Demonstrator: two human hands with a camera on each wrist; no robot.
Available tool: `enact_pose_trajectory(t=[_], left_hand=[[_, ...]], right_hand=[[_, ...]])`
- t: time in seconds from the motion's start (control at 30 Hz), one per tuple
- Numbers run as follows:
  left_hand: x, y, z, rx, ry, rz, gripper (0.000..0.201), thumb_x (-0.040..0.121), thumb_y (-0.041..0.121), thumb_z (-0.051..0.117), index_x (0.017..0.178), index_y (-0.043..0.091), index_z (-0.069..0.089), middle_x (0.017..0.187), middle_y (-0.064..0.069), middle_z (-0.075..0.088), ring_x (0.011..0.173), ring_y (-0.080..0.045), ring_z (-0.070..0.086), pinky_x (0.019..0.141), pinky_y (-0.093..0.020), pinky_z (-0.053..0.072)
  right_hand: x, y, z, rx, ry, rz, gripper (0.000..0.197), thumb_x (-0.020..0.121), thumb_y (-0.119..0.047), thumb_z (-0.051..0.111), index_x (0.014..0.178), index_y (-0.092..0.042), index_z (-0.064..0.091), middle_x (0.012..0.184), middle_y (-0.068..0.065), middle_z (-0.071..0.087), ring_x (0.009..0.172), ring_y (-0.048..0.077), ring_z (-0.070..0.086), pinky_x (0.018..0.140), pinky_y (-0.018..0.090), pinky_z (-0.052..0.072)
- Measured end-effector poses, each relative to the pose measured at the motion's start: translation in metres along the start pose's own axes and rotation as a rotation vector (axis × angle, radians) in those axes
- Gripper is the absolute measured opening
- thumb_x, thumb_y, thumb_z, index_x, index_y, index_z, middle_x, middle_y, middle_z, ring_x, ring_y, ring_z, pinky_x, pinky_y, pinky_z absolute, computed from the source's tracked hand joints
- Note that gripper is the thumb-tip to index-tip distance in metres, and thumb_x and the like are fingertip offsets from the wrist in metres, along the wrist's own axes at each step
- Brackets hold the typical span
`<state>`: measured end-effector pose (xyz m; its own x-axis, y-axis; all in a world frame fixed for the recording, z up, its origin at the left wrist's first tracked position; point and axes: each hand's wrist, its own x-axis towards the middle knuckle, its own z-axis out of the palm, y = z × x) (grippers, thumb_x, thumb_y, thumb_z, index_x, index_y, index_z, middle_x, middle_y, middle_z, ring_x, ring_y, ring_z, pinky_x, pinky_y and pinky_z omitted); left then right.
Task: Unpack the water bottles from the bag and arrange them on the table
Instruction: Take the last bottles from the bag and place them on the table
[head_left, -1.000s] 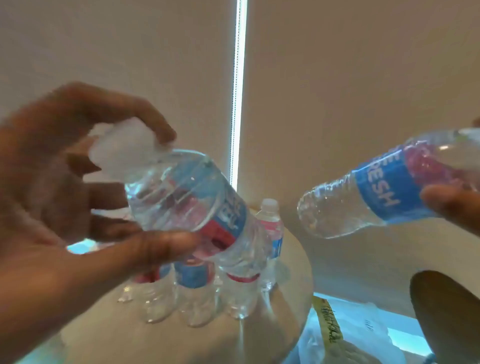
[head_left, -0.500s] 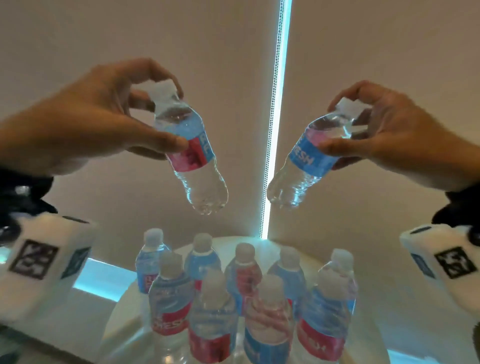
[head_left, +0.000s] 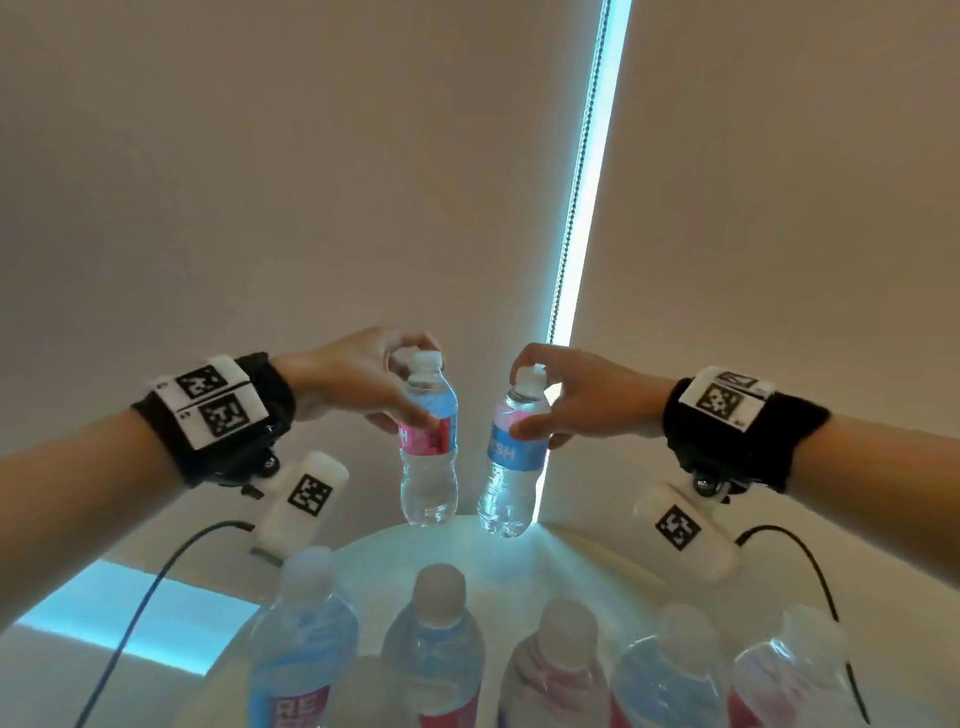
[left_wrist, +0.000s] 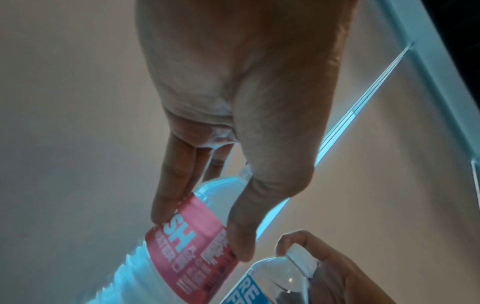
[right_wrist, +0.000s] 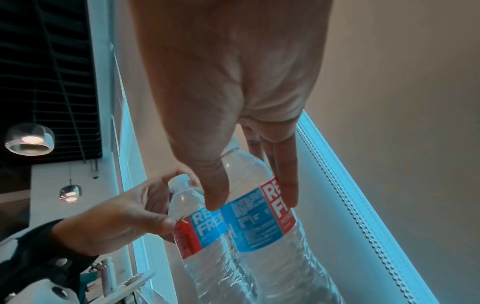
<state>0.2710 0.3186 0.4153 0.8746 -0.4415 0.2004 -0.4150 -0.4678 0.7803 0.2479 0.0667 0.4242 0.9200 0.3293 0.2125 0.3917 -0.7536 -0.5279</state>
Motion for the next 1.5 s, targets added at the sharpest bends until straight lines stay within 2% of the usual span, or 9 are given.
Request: enact_pose_trajectory(t=[0.13,0.33,0.6,0.8,0.9,1.13,1.27,1.4,1.5], left_hand=[[0.031,-0.026,0.009,0.002,-0.104,-0.03,0.043,0.073,-0.003,0.083,0.102,0.017,0.059,0.109,-0.019,0.072,0.086,-0.022,0.07,0.082,-0.054,0.06],[0.066,-0.057,0.026,0.019,-0.186,-0.065,0.049,0.072,-0.002,0.084,0.108,0.017,0.058,0.112,-0.019,0.071,0.082,-0.021,0.071,0.082,-0.051,0.061],[0.096,-0.073,0.038,0.03,-0.204,-0.073,0.05,0.072,-0.002,0.084,0.11,0.019,0.059,0.116,-0.023,0.068,0.093,-0.029,0.071,0.082,-0.051,0.061],[0.109,-0.075,0.046,0.039,-0.236,-0.051,0.05,0.068,-0.001,0.086,0.105,0.018,0.059,0.116,-0.023,0.068,0.081,-0.023,0.068,0.08,-0.049,0.06],[0.111,-0.074,0.045,0.053,-0.251,-0.053,0.05,0.067,0.0,0.087,0.104,0.017,0.059,0.114,-0.021,0.069,0.079,-0.021,0.068,0.082,-0.05,0.061],[0.108,-0.076,0.042,0.087,-0.285,-0.046,0.048,0.07,0.01,0.088,0.109,0.017,0.06,0.115,-0.015,0.07,0.101,-0.035,0.072,0.084,-0.05,0.06],[0.104,-0.078,0.042,0.096,-0.296,-0.043,0.05,0.072,0.019,0.089,0.114,0.022,0.061,0.116,-0.003,0.068,0.102,-0.023,0.071,0.084,-0.045,0.061],[0.097,-0.083,0.039,0.143,-0.27,-0.054,0.061,0.07,0.031,0.09,0.123,0.028,0.059,0.12,0.002,0.063,0.104,-0.016,0.068,0.088,-0.041,0.06],[0.086,-0.089,0.024,0.159,-0.211,-0.059,0.072,0.066,0.041,0.09,0.129,0.031,0.055,0.125,0.002,0.057,0.107,-0.016,0.065,0.085,-0.031,0.058]], right_hand=[[0.028,0.021,0.021,-0.051,-0.032,0.076,0.046,0.077,-0.021,0.084,0.111,-0.02,0.053,0.114,0.011,0.062,0.086,0.031,0.074,0.07,0.045,0.064],[0.053,0.046,0.044,-0.104,-0.061,0.13,0.046,0.079,-0.025,0.082,0.11,-0.025,0.048,0.122,0.011,0.055,0.082,0.033,0.076,0.072,0.045,0.064],[0.064,0.071,0.05,-0.136,-0.052,0.154,0.046,0.079,-0.028,0.083,0.108,-0.026,0.048,0.121,0.008,0.057,0.067,0.02,0.072,0.06,0.03,0.061],[0.064,0.084,0.05,-0.09,-0.016,0.154,0.047,0.075,-0.029,0.086,0.104,-0.029,0.049,0.119,0.009,0.058,0.072,0.03,0.077,0.066,0.038,0.064],[0.065,0.086,0.051,-0.093,-0.01,0.142,0.048,0.074,-0.032,0.086,0.104,-0.03,0.048,0.118,0.009,0.059,0.071,0.029,0.077,0.061,0.034,0.063],[0.065,0.083,0.052,-0.08,-0.029,0.157,0.054,0.076,-0.034,0.084,0.114,-0.024,0.048,0.117,0.01,0.06,0.064,0.026,0.073,0.055,0.031,0.061],[0.062,0.079,0.052,-0.118,-0.039,0.182,0.053,0.075,-0.042,0.083,0.111,-0.027,0.047,0.12,0.007,0.057,0.061,0.022,0.071,0.06,0.037,0.064],[0.055,0.077,0.039,-0.152,-0.044,0.24,0.072,0.069,-0.056,0.081,0.126,-0.027,0.048,0.12,-0.001,0.057,0.062,0.018,0.073,0.067,0.037,0.065],[0.043,0.077,0.013,-0.059,0.023,0.242,0.068,0.072,-0.048,0.082,0.127,-0.021,0.051,0.119,0.005,0.062,0.073,0.02,0.073,0.069,0.04,0.065]])
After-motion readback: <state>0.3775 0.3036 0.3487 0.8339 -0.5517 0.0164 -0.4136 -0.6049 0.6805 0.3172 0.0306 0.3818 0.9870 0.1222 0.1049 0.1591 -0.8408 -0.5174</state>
